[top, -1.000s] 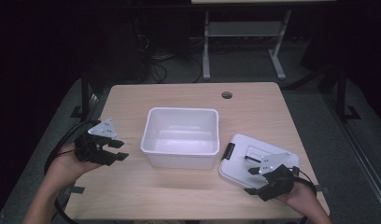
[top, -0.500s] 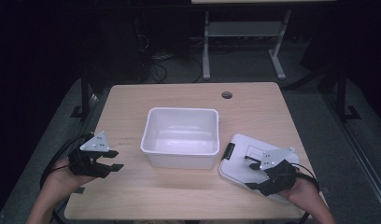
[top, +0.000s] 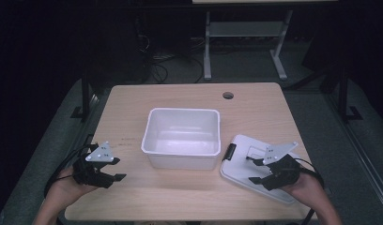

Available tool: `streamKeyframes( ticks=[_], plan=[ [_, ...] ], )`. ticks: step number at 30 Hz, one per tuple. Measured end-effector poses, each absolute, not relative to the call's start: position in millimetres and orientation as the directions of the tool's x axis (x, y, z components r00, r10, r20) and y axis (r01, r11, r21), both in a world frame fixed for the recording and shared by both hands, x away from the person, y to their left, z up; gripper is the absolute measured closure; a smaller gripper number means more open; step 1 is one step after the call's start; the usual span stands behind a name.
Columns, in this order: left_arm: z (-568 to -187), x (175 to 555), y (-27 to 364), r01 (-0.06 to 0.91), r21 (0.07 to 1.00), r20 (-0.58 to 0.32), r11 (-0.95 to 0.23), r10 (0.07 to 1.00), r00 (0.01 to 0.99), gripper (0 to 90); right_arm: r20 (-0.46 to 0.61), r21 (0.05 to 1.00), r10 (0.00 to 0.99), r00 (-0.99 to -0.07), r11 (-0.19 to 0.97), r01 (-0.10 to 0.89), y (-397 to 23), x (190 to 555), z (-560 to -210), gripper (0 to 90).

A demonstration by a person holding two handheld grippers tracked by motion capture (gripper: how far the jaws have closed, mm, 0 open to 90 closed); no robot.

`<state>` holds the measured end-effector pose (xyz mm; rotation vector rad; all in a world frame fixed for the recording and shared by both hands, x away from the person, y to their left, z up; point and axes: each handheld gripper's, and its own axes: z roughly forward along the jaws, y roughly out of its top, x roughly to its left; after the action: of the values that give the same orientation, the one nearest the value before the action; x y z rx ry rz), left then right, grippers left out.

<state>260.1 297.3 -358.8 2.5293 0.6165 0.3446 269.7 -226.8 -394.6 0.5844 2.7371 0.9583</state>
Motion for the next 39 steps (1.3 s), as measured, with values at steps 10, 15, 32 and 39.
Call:
streamKeyframes(
  ticks=[10, 15, 32, 39],
  plan=[
    [-371, 258, 291, 0.351, 0.53, 0.116, -0.772, 0.476, 0.872, 37.2, -0.052, 0.617, 0.438, -0.897, 0.721, 0.316, -233, 278, -389, 42.2],
    [-374, 257, 291, 0.354, 0.534, 0.11, -0.768, 0.478, 0.871, 35.4, -0.056, 0.61, 0.451, -0.891, 0.722, 0.327, -238, 282, -389, 44.6],
    [-387, 255, 289, 0.36, 0.539, 0.102, -0.762, 0.483, 0.87, 32.4, -0.045, 0.559, 0.47, -0.881, 0.743, 0.368, -245, 300, -397, 62.4],
    [-393, 255, 292, 0.363, 0.546, 0.095, -0.755, 0.486, 0.869, 32.0, -0.045, 0.539, 0.478, -0.877, 0.751, 0.381, -247, 304, -401, 66.6]
  ],
)
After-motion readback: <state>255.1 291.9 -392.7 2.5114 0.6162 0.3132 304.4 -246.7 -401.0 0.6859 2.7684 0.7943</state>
